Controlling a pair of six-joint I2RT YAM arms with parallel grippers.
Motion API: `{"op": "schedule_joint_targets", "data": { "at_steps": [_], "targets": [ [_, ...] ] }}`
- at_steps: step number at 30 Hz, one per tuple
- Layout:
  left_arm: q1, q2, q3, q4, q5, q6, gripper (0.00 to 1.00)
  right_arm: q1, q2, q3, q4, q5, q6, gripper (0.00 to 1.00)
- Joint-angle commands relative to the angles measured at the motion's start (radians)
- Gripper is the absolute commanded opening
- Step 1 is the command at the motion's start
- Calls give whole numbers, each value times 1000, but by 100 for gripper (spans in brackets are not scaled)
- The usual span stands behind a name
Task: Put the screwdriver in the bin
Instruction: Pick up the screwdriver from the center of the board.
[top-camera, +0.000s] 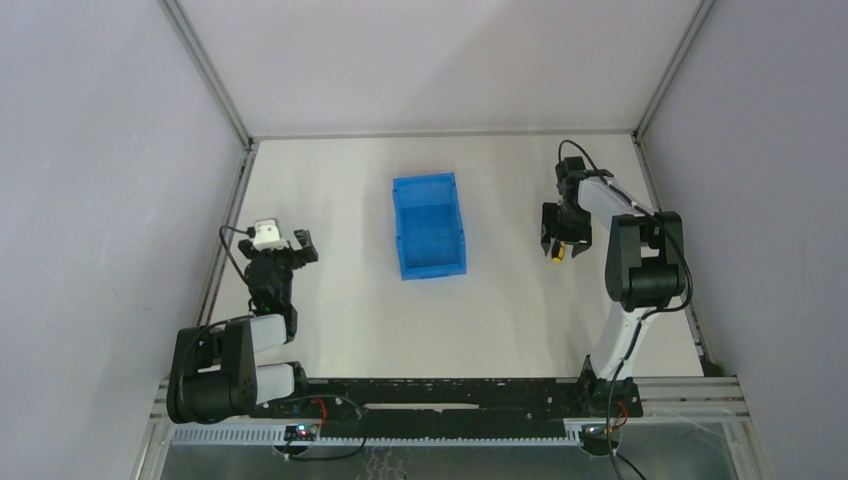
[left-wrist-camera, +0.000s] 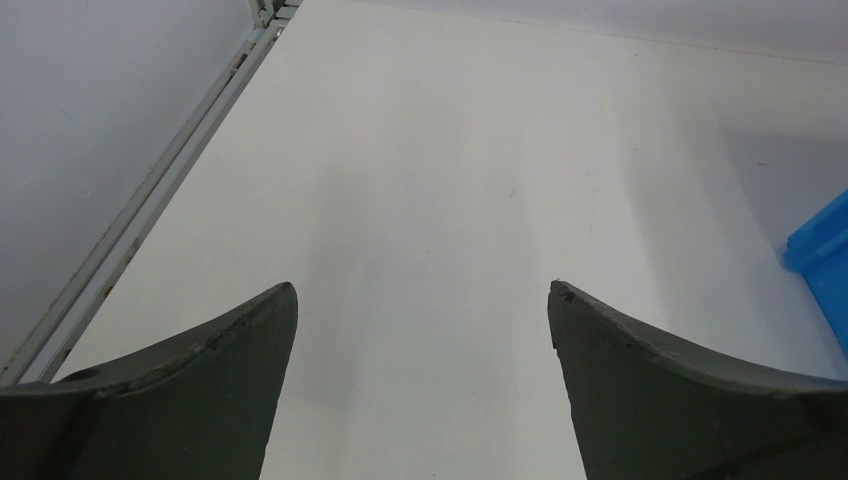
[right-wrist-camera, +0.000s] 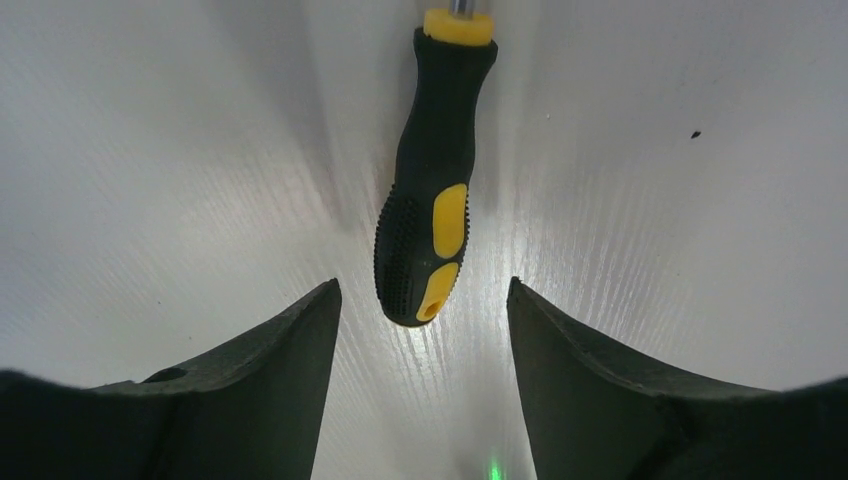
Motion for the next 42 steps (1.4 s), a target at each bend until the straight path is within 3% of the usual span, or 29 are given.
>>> {"op": "schedule_joint_targets", "data": {
  "at_steps": [1, 42],
  "targets": [
    [-5, -8, 10, 55, -2, 20, 100, -6, 20, 52, 14, 11, -3, 69],
    [-5, -8, 11, 55, -2, 20, 100, -33, 115, 91, 29, -20, -3, 48]
  ]
}}
